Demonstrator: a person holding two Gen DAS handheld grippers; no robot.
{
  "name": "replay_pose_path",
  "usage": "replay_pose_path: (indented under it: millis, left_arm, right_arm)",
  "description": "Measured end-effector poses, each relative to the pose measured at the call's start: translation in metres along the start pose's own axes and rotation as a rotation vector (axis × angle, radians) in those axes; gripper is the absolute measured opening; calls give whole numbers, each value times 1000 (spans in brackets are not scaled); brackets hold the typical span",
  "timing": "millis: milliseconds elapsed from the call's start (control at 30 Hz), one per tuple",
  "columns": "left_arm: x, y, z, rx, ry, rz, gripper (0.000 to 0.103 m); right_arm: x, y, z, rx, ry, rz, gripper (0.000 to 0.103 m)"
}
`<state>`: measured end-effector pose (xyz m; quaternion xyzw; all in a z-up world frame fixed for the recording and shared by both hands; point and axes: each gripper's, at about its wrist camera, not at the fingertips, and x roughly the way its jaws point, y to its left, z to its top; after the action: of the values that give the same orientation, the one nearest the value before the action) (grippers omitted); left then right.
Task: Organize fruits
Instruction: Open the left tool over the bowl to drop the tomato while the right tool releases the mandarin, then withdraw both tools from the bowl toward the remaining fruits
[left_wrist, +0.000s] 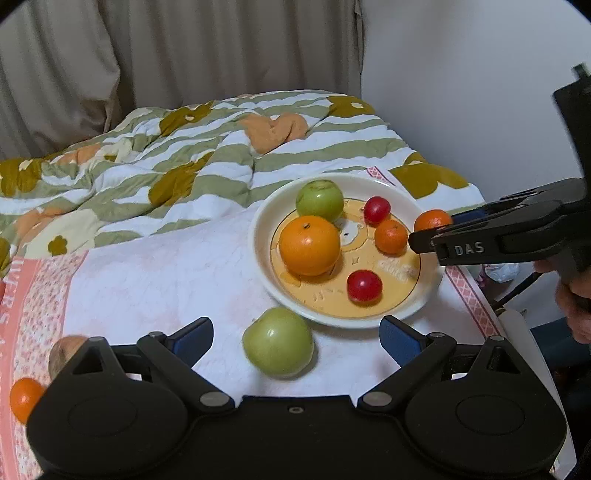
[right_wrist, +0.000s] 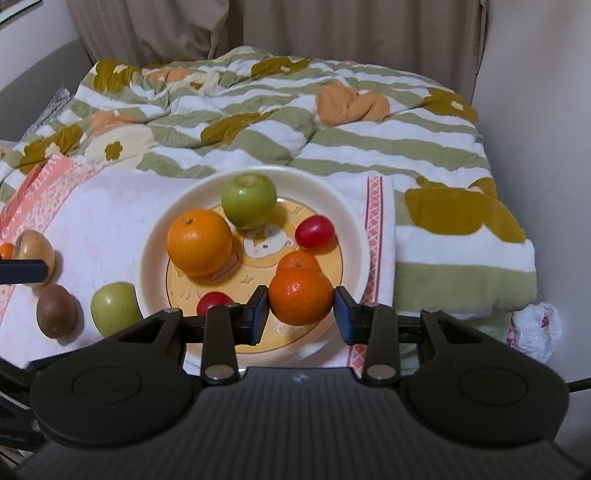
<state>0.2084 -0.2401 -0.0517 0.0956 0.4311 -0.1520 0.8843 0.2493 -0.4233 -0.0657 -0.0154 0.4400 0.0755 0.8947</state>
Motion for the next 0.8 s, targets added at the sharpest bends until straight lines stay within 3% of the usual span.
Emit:
replay_pose_path:
  millis: [300,367,433,533,800]
  left_arm:
    - [-19,13,-15,-67,-19,4,99]
    - [-25,16,-18,-90,-26,-4,99]
    - [-29,17,-19,-103,-32,0,99]
    - [-37,18,-23,-119,-45,4,99]
    - [-68,9,-34,-129,-111,25,99]
  right_arm:
    - [9,7,-5,-50,-1,22,57]
    - [6,9,-6,-57,-3,26,69]
    - [-3,11,-8,-51,-29,21,102]
    - [-19,15,-13,-57,-81,13,103]
    - [-56,28,-23,-97,-121,-9,103]
